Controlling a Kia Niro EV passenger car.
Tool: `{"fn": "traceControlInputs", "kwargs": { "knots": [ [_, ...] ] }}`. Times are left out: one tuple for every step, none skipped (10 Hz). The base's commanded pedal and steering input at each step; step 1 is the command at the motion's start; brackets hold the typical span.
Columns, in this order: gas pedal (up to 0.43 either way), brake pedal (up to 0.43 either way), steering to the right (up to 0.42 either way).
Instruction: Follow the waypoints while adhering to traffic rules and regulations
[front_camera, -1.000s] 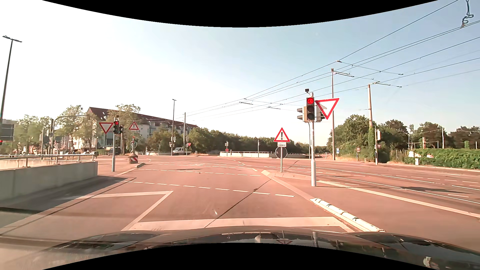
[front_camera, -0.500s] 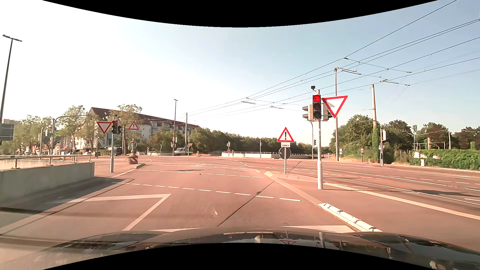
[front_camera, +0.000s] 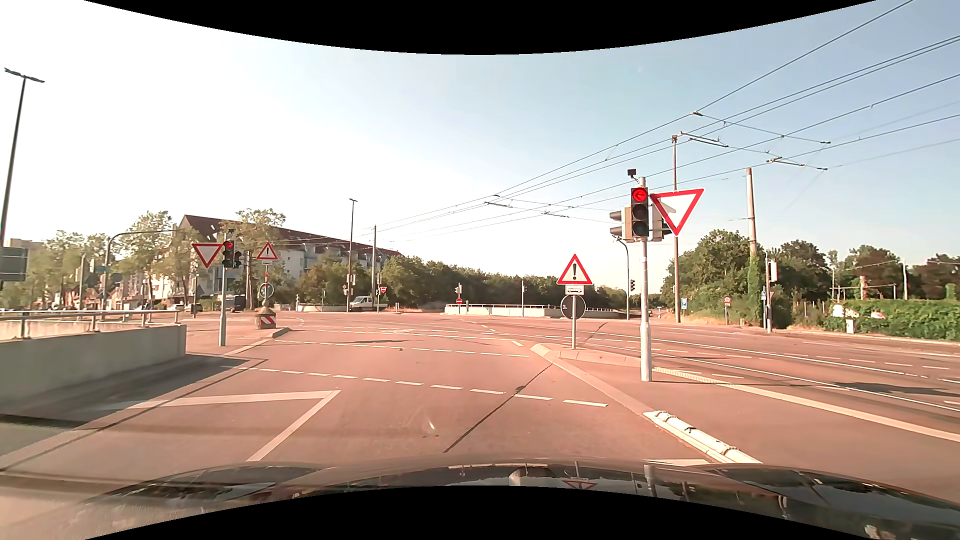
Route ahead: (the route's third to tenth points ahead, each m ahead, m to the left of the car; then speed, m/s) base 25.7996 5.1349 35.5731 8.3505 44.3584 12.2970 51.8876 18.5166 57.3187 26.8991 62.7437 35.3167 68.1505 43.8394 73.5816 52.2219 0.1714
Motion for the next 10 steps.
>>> {"fn": "traceControlInputs", "kwargs": {
  "knots": [
    [0.0, 0.201, -0.078],
    [0.0, 0.201, -0.078],
    [0.0, 0.201, -0.078],
    [0.0, 0.201, -0.078],
    [0.0, 0.207, -0.077],
    [0.0, 0.207, -0.077],
    [0.0, 0.207, -0.077],
    [0.0, 0.213, -0.077],
    [0.0, 0.22, -0.077],
    [0.0, 0.22, -0.077]
  ]
}}
